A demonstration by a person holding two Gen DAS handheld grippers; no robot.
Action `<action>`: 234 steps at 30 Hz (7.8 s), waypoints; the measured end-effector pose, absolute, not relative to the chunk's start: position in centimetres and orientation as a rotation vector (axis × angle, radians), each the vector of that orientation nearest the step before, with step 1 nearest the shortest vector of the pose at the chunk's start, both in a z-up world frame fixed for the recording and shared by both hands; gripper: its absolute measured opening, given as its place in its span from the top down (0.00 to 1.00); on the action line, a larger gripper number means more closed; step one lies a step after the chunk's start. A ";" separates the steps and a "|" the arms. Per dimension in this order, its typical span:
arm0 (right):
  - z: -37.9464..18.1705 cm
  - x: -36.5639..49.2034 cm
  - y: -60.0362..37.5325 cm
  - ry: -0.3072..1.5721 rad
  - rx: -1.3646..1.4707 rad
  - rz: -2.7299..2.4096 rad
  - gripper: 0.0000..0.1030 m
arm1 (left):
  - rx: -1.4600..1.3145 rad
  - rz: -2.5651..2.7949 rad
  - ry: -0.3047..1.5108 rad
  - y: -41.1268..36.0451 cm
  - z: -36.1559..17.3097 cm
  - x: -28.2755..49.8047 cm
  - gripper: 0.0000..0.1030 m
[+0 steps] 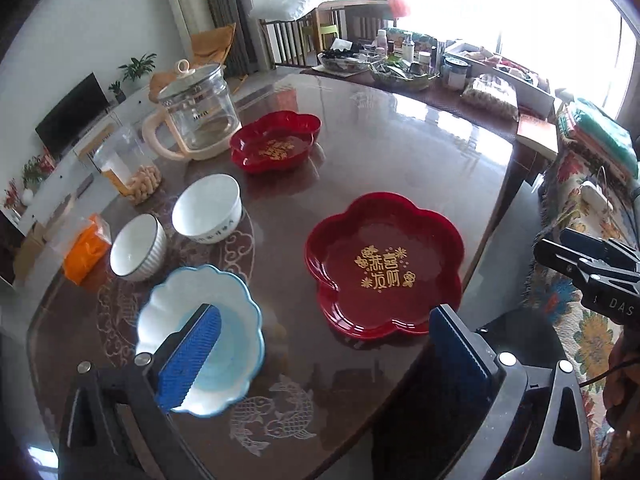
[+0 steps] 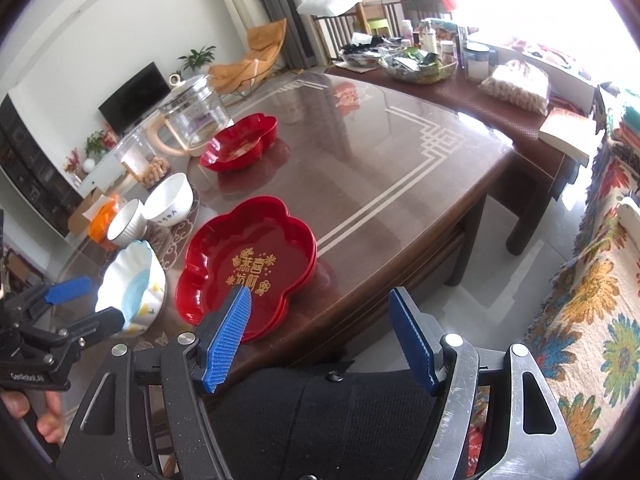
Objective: Organize plates and bowls
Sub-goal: 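Withdraw the right gripper and move it to the third red plate, then grasp the rim of the third red flower plate with the right gripper, then lower the red plate onto the red plate stack and open the right gripper, then withdraw the right gripper and move it to the blue scalloped bowl, then grasp the rim of the blue scalloped bowl with the right gripper, then carry the blue scalloped bowl beside the red plates, lower it, open gripper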
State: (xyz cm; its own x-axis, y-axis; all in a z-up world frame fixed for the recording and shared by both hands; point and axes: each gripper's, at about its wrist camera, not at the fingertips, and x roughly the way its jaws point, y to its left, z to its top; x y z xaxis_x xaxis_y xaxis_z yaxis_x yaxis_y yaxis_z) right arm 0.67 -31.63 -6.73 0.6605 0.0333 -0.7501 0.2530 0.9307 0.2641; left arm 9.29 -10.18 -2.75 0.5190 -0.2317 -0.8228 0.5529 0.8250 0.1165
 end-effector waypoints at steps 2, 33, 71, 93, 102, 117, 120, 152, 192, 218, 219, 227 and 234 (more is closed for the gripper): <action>-6.9 0.9 -31.9 0.855 0.335 -0.146 0.28 | 0.350 -0.523 0.929 -9.0 -1.6 10.3 0.00; -0.8 29.4 -34.6 1.050 0.466 0.214 0.28 | 0.219 -0.281 1.082 -10.5 -4.9 40.9 0.01; -8.7 37.7 -34.8 1.160 0.511 0.123 0.84 | 0.046 -0.409 1.232 -12.3 -8.2 43.7 0.87; -10.9 12.5 -33.1 1.186 0.499 0.084 0.79 | 0.140 -0.521 1.154 -12.2 -10.5 18.2 0.87; -11.7 12.0 -31.4 1.171 0.425 0.054 0.77 | 0.290 -0.450 1.144 -13.1 -12.8 16.9 0.86; -10.8 9.4 -30.7 1.075 0.291 -0.028 0.38 | 0.212 -0.398 1.010 -10.5 -9.1 17.0 0.84; -9.2 7.9 -30.2 1.001 0.260 -0.044 0.37 | 0.155 -0.407 0.956 -9.2 -7.5 16.1 0.84; -4.5 -1.2 -22.2 0.594 0.108 -0.067 0.13 | 0.186 -0.004 0.764 -0.5 -4.7 7.4 0.00; -13.6 23.7 -8.7 1.268 -0.007 0.419 0.17 | -0.223 -0.070 1.231 13.1 -17.6 19.1 0.36; -17.3 16.0 -4.8 1.359 0.017 0.501 0.86 | -0.307 -0.062 1.271 16.3 -19.2 10.2 0.79; -17.3 15.8 -4.7 1.354 0.023 0.499 0.86 | -0.306 -0.054 1.267 16.4 -19.2 9.8 0.79; -17.3 14.9 -3.9 1.352 0.060 0.486 0.85 | -0.265 -0.026 1.225 16.5 -18.0 9.8 0.79; -17.0 13.5 -2.8 1.331 0.068 0.488 0.85 | -0.270 -0.007 1.209 17.6 -17.8 10.2 0.79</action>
